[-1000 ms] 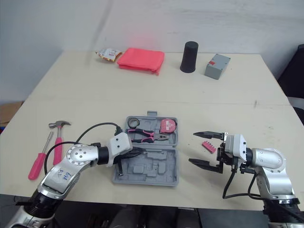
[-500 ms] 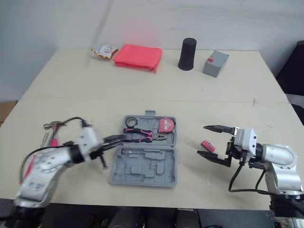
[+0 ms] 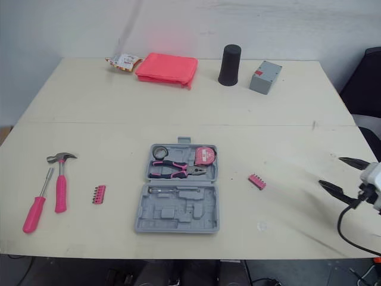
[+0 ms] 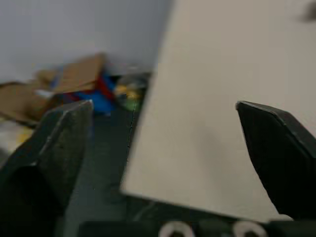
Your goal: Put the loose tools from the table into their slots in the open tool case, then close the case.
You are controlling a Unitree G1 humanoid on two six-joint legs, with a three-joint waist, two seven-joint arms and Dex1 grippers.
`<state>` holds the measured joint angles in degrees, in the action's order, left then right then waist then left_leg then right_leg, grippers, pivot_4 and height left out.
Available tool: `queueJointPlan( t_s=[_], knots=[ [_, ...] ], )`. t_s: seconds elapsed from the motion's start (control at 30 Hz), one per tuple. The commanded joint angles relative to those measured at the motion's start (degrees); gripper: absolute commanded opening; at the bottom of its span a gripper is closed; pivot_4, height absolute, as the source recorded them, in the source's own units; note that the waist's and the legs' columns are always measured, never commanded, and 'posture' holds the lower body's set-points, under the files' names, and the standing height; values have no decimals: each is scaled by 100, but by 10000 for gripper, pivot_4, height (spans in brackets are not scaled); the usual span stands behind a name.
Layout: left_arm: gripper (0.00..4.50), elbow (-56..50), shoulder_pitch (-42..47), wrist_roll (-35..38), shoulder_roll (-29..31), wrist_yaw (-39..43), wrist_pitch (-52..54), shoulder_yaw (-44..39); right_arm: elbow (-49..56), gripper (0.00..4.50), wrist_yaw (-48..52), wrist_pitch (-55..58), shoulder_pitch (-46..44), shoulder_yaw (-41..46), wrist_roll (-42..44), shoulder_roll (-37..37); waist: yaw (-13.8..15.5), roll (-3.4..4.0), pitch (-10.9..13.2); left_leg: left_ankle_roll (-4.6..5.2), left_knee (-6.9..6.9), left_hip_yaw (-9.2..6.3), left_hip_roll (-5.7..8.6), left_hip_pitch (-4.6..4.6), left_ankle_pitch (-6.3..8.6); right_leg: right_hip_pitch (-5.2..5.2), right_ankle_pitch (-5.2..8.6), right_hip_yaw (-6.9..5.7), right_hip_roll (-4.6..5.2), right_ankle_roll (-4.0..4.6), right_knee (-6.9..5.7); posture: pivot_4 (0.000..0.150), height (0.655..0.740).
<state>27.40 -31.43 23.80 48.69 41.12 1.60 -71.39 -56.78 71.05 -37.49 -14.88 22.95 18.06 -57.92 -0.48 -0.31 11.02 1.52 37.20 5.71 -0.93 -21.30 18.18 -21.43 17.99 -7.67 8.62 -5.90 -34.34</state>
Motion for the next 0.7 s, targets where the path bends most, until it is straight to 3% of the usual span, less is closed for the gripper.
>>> queueJointPlan(
  t_s=[0.03, 0.17, 0.3, 0.43, 0.57, 0.7],
  knots=[
    [44642, 1007, -114, 82, 272, -83, -438, -351, -593, 45000, -278, -372, -30, 206, -92, -235, -2, 7, 4, -1, -6, 12, 0, 0, 3, -8, 0, 11, 3, -1, 0, 1500, 7400],
    [44642, 1007, 20, 380, 276, 180, -502, -257, -518, 45000, 156, -459, -51, 124, 86, 6, -31, 8, 5, 8, -16, 17, -7, 0, 18, -18, 1, 18, -1, 2, -4, 1500, 7400],
    [44642, 167, 46, 547, 5, 332, -242, 66, -100, 45000, 630, -264, -267, -9, 311, 396, -118, 8, 5, 6, -15, 22, -12, 0, 19, -10, 2, 25, -3, 5, -17, 1500, 7400],
    [44642, -1364, 119, 756, -460, 19, 191, 369, 880, 45000, 1086, 120, -352, -226, 631, 903, -163, 14, 9, -21, -16, 48, -13, 0, 4, -11, 1, 47, -4, 5, -37, 1500, 7400],
    [44642, -3751, -16, 1369, -921, -734, 1793, 1028, 2533, 45000, 1130, 849, -438, -703, 1088, 1615, -171, 8, 13, -22, -9, 61, -19, 4, 6, -10, 1, 48, -7, 5, -45, 1500, 7400],
    [44642, -5413, 150, 1485, -958, -2031, 3398, 1619, 3581, 45000, 908, 1409, -507, -955, 1348, 2055, -104, 7, 15, -20, -2, 63, -17, 4, 4, -12, 1, 56, -9, 4, -59, 1500, 7400]
  ],
)
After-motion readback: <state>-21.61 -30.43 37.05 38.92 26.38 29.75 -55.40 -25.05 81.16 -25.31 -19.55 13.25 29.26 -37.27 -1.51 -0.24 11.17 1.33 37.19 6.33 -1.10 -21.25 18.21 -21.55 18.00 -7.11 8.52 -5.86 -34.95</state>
